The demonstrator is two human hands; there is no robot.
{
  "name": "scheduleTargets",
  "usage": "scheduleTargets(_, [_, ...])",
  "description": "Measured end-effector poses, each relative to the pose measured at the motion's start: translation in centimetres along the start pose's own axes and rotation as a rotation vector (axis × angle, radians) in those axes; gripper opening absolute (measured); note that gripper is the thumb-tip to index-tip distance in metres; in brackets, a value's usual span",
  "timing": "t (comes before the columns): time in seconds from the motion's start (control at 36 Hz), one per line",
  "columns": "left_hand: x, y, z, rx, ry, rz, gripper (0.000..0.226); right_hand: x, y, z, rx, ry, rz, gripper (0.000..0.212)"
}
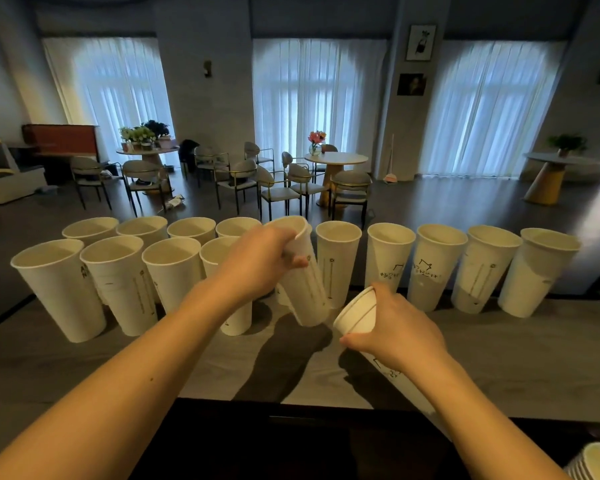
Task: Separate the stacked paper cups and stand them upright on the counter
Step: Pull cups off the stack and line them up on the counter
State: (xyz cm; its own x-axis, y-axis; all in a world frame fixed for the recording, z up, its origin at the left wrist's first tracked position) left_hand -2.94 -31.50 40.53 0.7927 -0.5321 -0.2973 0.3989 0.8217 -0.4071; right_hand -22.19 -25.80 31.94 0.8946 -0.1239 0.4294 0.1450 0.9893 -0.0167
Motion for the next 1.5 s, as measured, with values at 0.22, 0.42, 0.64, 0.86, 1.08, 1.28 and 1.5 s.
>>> scheduleTargets(0.22, [0.3, -0.4, -4.3, 0.095, -0.323, -0.119, 0.020, 0.1, -0.4, -0.4, 0.008, -0.111, 0.030, 0.105])
scheduleTargets(0.42, [1.6, -1.2, -4.2, 0.150, -0.343, -0.102, 0.028, 0.3, -0.4, -0.4, -0.009, -0.179, 0.064, 0.106])
scheduleTargets(0.64, [-3.0, 0.4, -2.2, -0.029, 0.258, -0.118, 0.030, 1.0, -0.4, -0.2, -0.115, -0.380, 0.160, 0.109])
scheduleTargets(0.86, [-5.5, 1.3, -5.2, 0.387, 0.402, -0.035, 0.016, 1.2, 0.0, 0.0, -0.189, -0.397, 0.230, 0.112])
scheduleTargets(1.08, [-5.0, 0.0, -1.1, -0.043, 0.340, -0.024, 0.007, -3.2, 0.1, 1.6, -0.267, -0.115, 0.076, 0.119])
scheduleTargets(1.28, [-6.0, -0.9, -4.9, 0.114, -0.122, -0.140, 0.018, -6.8, 0.5, 3.7, -0.503, -0.383, -0.060, 0.099])
scheduleTargets(1.5, [-5.7, -2.2, -8.2, 0.067, -0.331, -0.275, 0.020, -5.9, -1.7, 2.8, -0.532, -0.742, 0.028, 0.100])
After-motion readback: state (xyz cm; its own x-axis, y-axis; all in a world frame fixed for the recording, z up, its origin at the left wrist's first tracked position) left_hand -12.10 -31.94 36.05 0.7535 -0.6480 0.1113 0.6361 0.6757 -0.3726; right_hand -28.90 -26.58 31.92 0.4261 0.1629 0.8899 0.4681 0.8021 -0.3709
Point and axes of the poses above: each hand's wrist, its own y-axis away from the middle knuckle, its own z-axis out of the back of the hand, x = y × z, the point moved 5 cm from there along -y, towards the middle knuckle, and after that the axes turned 3 degrees about -y, right-handed, at the moved point
